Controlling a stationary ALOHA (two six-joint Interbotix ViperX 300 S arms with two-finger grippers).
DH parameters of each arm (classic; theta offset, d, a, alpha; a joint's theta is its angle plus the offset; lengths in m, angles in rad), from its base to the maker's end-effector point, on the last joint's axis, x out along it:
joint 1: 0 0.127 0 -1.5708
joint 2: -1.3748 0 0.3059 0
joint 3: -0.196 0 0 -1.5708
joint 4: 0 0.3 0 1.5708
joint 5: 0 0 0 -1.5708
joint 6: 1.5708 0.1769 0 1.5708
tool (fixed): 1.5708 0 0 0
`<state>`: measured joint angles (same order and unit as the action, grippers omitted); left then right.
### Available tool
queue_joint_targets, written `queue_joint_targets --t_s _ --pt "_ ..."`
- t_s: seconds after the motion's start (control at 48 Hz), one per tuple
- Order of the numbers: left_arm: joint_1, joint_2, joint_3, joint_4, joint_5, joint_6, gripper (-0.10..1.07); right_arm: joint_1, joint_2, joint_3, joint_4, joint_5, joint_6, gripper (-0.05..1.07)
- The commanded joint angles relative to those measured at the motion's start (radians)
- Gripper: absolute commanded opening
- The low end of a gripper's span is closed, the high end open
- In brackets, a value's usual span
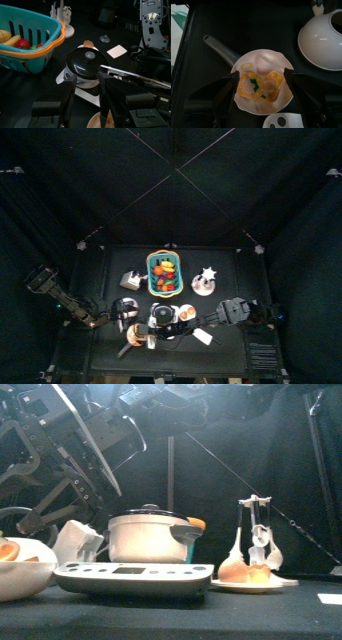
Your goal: Grab corn
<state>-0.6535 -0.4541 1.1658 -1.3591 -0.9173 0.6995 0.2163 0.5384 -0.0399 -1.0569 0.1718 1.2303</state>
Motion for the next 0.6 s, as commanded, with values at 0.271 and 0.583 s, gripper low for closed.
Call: queue_joint_targets --t_s 0.271,0.583 --pt "0.026 -0.002 -0.038 0.072 -0.003 0.005 0.81 0.049 -0.325 0.221 -0.005 0.054 0.000 1.00" --pt "0.272 -0.029 -0.109 0.187 0.241 0.078 0.81 0.107 -0.518 0.449 0.054 0.296 0.012 1.00"
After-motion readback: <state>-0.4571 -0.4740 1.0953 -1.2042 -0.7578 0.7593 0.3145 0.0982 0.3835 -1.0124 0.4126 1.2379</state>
